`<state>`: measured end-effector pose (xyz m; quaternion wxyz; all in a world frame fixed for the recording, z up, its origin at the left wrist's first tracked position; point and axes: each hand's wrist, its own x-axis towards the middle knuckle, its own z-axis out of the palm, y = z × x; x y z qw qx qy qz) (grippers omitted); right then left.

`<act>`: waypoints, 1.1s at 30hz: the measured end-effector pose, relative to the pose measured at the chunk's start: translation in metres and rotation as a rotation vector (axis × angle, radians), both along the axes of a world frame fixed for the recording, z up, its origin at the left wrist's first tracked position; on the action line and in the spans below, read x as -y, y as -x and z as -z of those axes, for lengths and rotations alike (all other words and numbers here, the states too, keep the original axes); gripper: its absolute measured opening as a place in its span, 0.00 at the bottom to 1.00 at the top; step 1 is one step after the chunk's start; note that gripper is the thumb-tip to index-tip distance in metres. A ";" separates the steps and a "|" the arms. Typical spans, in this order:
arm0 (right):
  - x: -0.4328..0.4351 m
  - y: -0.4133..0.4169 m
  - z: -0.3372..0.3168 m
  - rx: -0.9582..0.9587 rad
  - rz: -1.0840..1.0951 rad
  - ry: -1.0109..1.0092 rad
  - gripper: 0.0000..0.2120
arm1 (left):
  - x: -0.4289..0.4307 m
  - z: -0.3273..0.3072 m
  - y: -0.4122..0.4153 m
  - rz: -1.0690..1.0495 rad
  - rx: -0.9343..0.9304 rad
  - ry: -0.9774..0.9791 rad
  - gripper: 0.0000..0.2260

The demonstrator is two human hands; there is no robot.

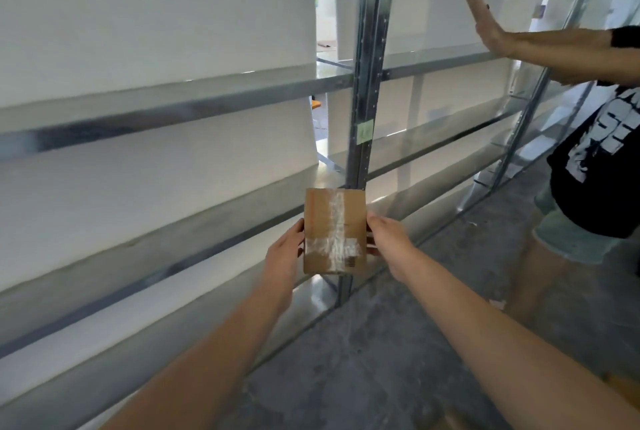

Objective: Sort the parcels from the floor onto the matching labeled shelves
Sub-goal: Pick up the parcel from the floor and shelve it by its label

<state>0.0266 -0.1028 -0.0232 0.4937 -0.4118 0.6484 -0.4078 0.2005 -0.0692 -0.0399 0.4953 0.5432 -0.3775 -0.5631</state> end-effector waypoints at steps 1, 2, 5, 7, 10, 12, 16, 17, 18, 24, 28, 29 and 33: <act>-0.002 -0.015 -0.005 -0.003 -0.037 0.008 0.18 | -0.005 -0.003 -0.014 -0.022 0.015 0.012 0.11; -0.003 -0.031 -0.009 -0.008 -0.079 0.014 0.17 | -0.011 -0.008 -0.027 -0.055 0.027 0.025 0.12; -0.010 -0.079 -0.023 -0.071 -0.205 0.054 0.21 | -0.030 -0.018 -0.065 -0.123 0.097 0.093 0.13; -0.016 -0.110 -0.029 -0.143 -0.283 0.099 0.23 | -0.046 -0.022 -0.088 -0.160 0.142 0.126 0.16; -0.026 -0.154 -0.036 -0.082 -0.385 0.112 0.25 | -0.065 -0.028 -0.120 -0.248 0.145 0.160 0.17; -0.030 -0.179 -0.040 -0.041 -0.457 0.122 0.26 | -0.077 -0.036 -0.140 -0.311 0.127 0.173 0.16; -0.037 -0.215 -0.046 -0.040 -0.515 0.182 0.23 | -0.099 -0.049 -0.173 -0.405 0.118 0.177 0.14; -0.037 -0.221 -0.047 -0.055 -0.536 0.198 0.23 | -0.104 -0.052 -0.178 -0.421 0.136 0.175 0.13; -0.038 -0.227 -0.048 -0.072 -0.557 0.215 0.23 | -0.107 -0.051 -0.183 -0.441 0.142 0.189 0.13; -0.047 -0.253 -0.061 -0.067 -0.611 0.217 0.25 | -0.121 -0.047 -0.201 -0.544 0.210 0.274 0.12; -0.047 -0.260 -0.071 -0.039 -0.621 0.257 0.22 | -0.120 -0.038 -0.218 -0.529 0.318 0.246 0.18; -0.047 -0.261 -0.072 -0.017 -0.622 0.268 0.21 | -0.124 -0.045 -0.217 -0.532 0.303 0.250 0.17; -0.048 -0.259 -0.074 0.085 -0.621 0.275 0.21 | -0.128 -0.062 -0.213 -0.544 0.237 0.302 0.18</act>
